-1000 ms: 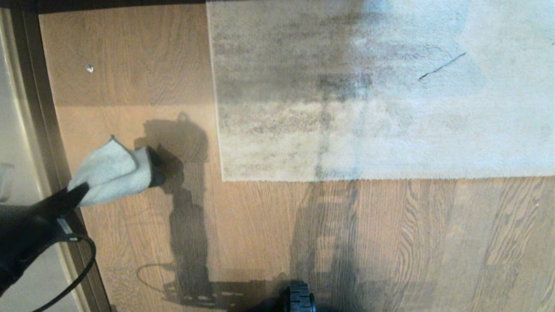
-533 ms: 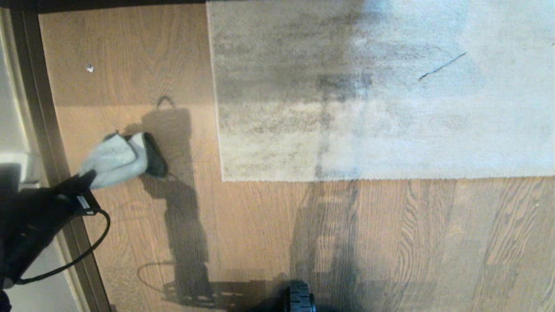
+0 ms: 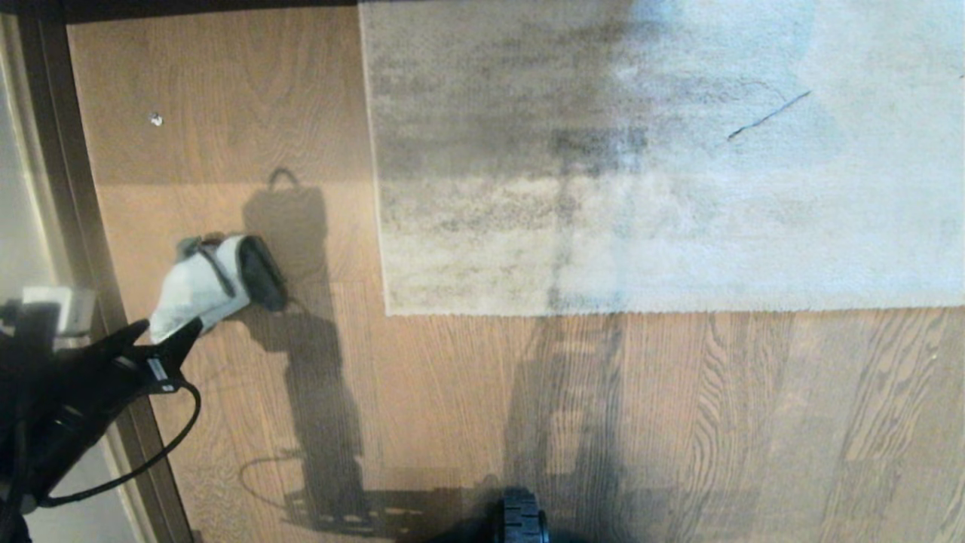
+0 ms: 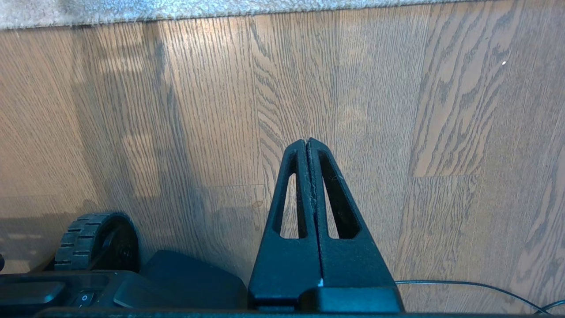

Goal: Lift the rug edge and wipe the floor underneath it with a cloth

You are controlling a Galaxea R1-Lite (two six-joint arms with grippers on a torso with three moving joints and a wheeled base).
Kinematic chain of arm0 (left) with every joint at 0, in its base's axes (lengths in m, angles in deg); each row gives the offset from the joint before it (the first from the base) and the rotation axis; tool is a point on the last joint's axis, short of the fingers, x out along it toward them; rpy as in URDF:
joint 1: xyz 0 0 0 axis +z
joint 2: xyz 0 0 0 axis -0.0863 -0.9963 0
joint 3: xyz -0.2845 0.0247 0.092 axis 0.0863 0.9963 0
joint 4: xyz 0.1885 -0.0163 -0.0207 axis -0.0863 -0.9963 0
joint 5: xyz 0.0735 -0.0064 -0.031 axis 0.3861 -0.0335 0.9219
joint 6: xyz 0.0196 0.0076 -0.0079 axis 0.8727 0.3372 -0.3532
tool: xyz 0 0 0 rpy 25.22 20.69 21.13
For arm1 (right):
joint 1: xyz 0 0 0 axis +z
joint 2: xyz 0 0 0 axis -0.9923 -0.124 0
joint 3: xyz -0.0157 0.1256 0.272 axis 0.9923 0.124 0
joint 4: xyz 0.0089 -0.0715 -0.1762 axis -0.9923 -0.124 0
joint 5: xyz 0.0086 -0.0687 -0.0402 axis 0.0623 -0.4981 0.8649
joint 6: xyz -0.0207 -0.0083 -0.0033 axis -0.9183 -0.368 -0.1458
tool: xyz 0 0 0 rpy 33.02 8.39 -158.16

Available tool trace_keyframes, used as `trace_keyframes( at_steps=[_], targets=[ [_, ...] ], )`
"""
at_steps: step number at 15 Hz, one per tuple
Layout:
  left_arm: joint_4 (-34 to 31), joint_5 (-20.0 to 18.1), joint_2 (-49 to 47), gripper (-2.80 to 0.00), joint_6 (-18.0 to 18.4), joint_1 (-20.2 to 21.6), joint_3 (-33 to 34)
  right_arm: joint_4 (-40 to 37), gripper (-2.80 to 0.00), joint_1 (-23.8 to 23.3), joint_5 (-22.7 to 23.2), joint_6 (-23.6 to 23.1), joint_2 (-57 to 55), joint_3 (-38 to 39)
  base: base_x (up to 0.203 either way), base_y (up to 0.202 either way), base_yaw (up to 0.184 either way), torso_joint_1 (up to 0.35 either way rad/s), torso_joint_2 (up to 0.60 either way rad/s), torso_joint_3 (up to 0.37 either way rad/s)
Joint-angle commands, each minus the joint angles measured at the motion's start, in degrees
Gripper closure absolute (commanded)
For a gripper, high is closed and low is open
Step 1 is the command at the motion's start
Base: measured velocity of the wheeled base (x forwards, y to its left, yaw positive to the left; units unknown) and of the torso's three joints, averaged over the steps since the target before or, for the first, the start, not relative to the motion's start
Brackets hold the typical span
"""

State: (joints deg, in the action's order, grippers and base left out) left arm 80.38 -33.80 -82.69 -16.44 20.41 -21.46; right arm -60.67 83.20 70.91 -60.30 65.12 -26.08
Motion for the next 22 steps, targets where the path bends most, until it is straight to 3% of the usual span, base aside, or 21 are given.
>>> trace_keyframes(
  at_steps=[1, 8, 15, 18, 22],
  targets=[
    [2.8, 0.0, 1.7, -2.80, -0.9, 0.0, 0.4, 0.1, 0.00, 0.0, 0.0, 0.0, -0.1, 0.0, 0.000, 0.000, 0.000, 0.000, 0.00, 0.000],
    [2.8, 0.1, 10.5, -2.80, -1.6, -0.5, 9.3, 0.0, 0.00, 0.0, 0.0, 0.0, -0.1, 0.0, 0.000, 0.000, 0.000, 0.000, 0.00, 0.000],
    [-3.9, 0.0, 21.5, -2.80, -1.8, -1.0, 9.7, 0.1, 0.00, 0.0, 0.0, 0.0, -0.1, 0.0, 0.000, 0.000, 0.000, 0.000, 0.00, 0.000],
    [-10.8, -0.1, 27.8, -2.80, -1.8, -2.7, 9.7, 0.0, 0.00, 0.0, 0.0, 0.0, -0.1, 0.0, 0.000, 0.000, 0.000, 0.000, 0.00, 0.000],
    [-27.0, -0.2, 42.3, -2.80, -1.7, -4.9, 9.7, 0.1, 0.00, 0.0, 0.0, 0.0, -0.1, 0.0, 0.000, 0.000, 0.000, 0.000, 0.00, 0.000]
  ],
)
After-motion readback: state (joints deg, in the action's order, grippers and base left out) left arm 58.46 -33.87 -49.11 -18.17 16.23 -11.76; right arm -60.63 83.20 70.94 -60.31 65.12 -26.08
